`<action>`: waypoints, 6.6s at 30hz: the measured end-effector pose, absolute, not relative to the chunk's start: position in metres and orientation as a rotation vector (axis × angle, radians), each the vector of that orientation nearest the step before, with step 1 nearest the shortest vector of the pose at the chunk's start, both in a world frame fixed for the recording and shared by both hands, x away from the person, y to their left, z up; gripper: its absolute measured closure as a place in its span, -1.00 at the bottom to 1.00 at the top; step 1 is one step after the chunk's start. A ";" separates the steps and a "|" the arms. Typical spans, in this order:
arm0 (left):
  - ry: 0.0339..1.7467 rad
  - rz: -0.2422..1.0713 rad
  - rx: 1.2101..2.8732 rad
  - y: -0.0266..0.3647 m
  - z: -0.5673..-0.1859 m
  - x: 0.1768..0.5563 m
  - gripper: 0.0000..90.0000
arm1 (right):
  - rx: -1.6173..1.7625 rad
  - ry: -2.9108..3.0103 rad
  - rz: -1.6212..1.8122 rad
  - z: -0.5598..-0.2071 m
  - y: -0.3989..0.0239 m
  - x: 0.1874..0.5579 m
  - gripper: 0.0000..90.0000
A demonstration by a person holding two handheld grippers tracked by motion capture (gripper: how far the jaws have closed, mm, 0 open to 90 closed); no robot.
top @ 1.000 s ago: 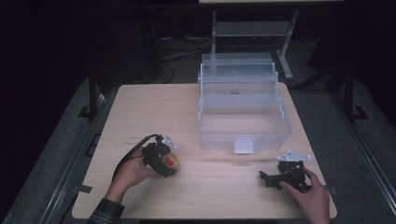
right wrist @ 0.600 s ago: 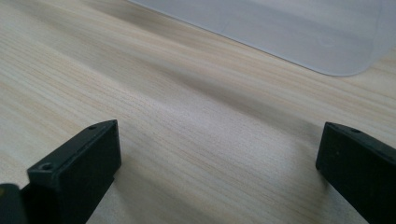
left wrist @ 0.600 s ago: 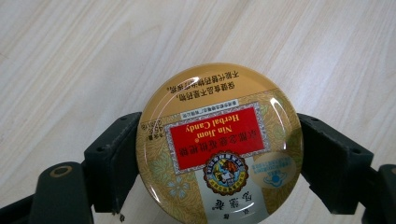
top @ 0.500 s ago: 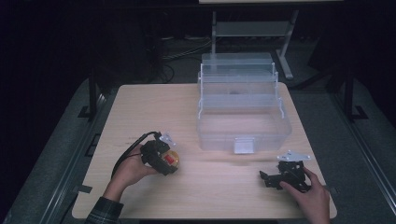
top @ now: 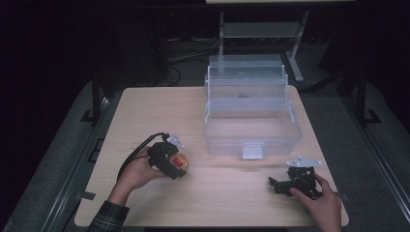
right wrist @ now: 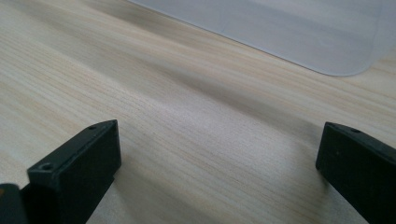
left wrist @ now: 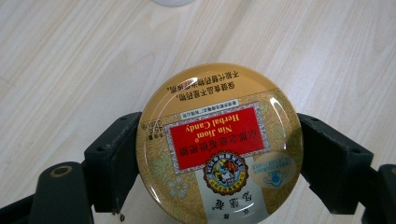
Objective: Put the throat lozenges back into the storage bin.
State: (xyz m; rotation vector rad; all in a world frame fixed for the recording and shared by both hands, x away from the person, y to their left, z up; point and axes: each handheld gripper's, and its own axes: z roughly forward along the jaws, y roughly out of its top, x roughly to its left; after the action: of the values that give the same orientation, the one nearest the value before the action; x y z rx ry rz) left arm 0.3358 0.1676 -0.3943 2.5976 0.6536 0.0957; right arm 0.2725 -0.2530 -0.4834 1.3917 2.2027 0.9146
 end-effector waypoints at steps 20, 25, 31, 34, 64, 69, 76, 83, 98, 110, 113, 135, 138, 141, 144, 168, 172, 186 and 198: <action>0.589 0.103 2.584 0.153 -0.374 0.339 -0.56 | 1.392 2.203 0.916 -0.483 -0.253 0.272 -1.00; 0.572 0.106 2.582 0.149 -0.368 0.340 -0.56 | 1.392 2.204 0.917 -0.483 -0.253 0.272 -1.00; 0.565 0.105 2.578 0.145 -0.364 0.342 -0.56 | 1.392 2.203 0.917 -0.483 -0.253 0.272 -1.00; 0.551 0.106 2.583 0.143 -0.362 0.343 -0.56 | 1.390 2.203 0.917 -0.483 -0.253 0.272 -1.00; 0.507 0.113 2.579 0.123 -0.341 0.358 -0.56 | 1.393 2.202 0.917 -0.483 -0.253 0.272 -1.00; 0.502 0.113 2.579 0.120 -0.338 0.361 -0.56 | 1.393 2.202 0.917 -0.483 -0.253 0.272 -1.00; 0.491 0.117 2.574 0.114 -0.332 0.368 -0.56 | 1.395 2.202 0.917 -0.483 -0.253 0.272 -1.00; 0.486 0.109 2.568 0.108 -0.328 0.374 -0.56 | 1.391 2.202 0.917 -0.483 -0.253 0.272 -1.00; 0.495 0.113 2.569 0.095 -0.327 0.390 -0.56 | 1.393 2.202 0.917 -0.483 -0.253 0.272 -1.00; 0.491 0.127 2.589 0.083 -0.322 0.407 -0.56 | 1.392 2.202 0.917 -0.483 -0.253 0.272 -1.00; 0.485 0.130 2.595 0.078 -0.321 0.411 -0.56 | 1.394 2.202 0.917 -0.483 -0.253 0.272 -1.00; 0.486 0.153 2.602 0.056 -0.328 0.435 -0.56 | 1.392 2.202 0.917 -0.483 -0.253 0.272 -1.00; 0.490 0.149 2.606 0.055 -0.331 0.438 -0.56 | 1.392 2.202 0.917 -0.483 -0.253 0.272 -1.00; 0.486 0.144 2.604 0.053 -0.334 0.440 -0.56 | 1.393 2.201 0.915 -0.483 -0.253 0.272 -1.00; 0.488 0.146 2.607 0.052 -0.337 0.442 -0.56 | 1.392 2.202 0.917 -0.483 -0.253 0.272 -1.00; 0.497 0.171 2.550 0.057 -0.330 0.435 -0.59 | 1.392 2.201 0.915 -0.483 -0.253 0.272 -1.00; 0.497 0.165 2.539 0.063 -0.330 0.431 -0.60 | 1.393 2.202 0.917 -0.483 -0.253 0.272 -1.00; 0.514 0.210 2.512 0.093 -0.321 0.417 -0.64 | 1.394 2.202 0.917 -0.483 -0.253 0.272 -1.00; 0.572 0.224 2.475 0.130 -0.326 0.402 -0.65 | 1.394 2.201 0.917 -0.483 -0.253 0.273 -1.00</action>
State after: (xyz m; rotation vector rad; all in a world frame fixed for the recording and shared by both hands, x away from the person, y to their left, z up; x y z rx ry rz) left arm 0.4015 0.1295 -0.3264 2.4750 0.5722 0.2241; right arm 0.2726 -0.2528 -0.4834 1.3942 2.2014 0.9166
